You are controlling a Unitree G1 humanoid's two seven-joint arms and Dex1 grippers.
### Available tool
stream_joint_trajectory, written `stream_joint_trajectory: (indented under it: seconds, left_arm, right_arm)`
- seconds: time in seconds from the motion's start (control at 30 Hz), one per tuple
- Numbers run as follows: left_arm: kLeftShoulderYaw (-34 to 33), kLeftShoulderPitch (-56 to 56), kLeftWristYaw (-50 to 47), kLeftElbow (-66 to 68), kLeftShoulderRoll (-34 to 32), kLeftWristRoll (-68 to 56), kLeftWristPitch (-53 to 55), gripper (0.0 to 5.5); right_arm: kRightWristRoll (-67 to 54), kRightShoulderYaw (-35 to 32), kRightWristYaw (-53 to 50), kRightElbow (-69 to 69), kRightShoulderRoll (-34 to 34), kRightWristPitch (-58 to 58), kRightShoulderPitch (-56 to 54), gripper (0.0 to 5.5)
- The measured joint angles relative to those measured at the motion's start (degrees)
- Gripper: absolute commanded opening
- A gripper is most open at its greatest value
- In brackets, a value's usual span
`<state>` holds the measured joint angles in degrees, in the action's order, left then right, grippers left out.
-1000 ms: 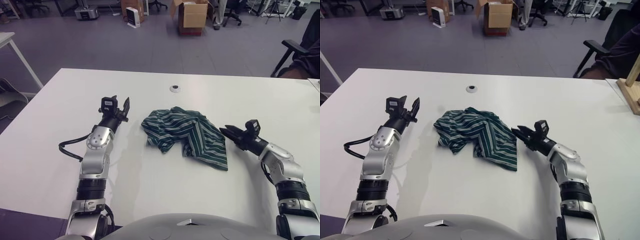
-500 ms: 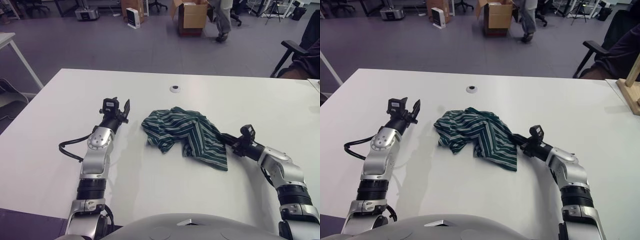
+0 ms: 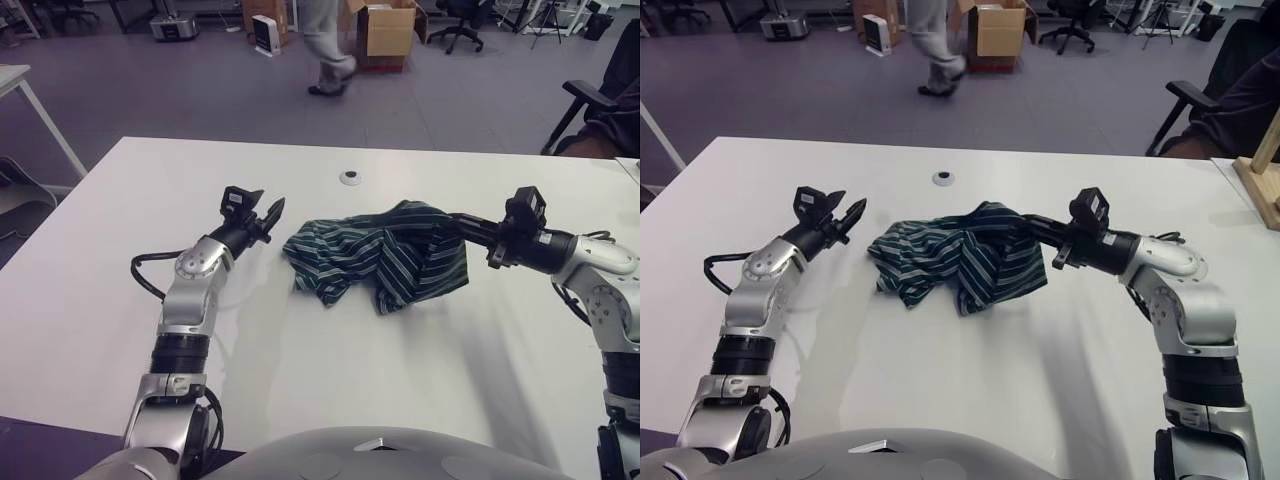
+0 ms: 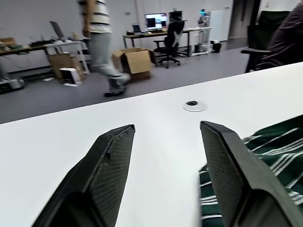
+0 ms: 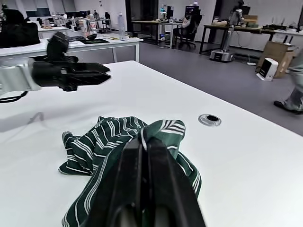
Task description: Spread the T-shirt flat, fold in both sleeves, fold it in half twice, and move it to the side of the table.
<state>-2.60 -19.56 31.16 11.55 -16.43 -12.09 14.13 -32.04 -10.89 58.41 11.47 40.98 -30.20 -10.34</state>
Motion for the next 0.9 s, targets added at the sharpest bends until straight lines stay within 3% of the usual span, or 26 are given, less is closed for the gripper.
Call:
stream_joint_trajectory:
  seconds: [0.17,0.4,0.63,0.9]
  left_arm:
    - [1.88,-11.02,9.00,20.09,-2.28,-0.02,0.41,2.56]
    - [2.37,-23.57,13.99,45.90,0.30,1.66,-2.16,2.56]
    - [2.41,-27.55,13.80,55.71,2.87,3.98,-4.71,2.56]
    - [2.40,-28.38,14.40,57.68,4.57,5.99,-6.64,1.22]
  right_arm:
    - [-0.21,0.27,1.41,1.77,3.07,-0.55,-0.21,0.04]
    - [1.00,4.27,1.12,1.65,2.95,0.47,-0.22,0.04]
    - [1.29,6.43,1.10,1.35,2.77,1.17,-0.38,0.04]
    - [1.95,7.17,1.05,0.75,2.71,1.79,-0.60,0.00]
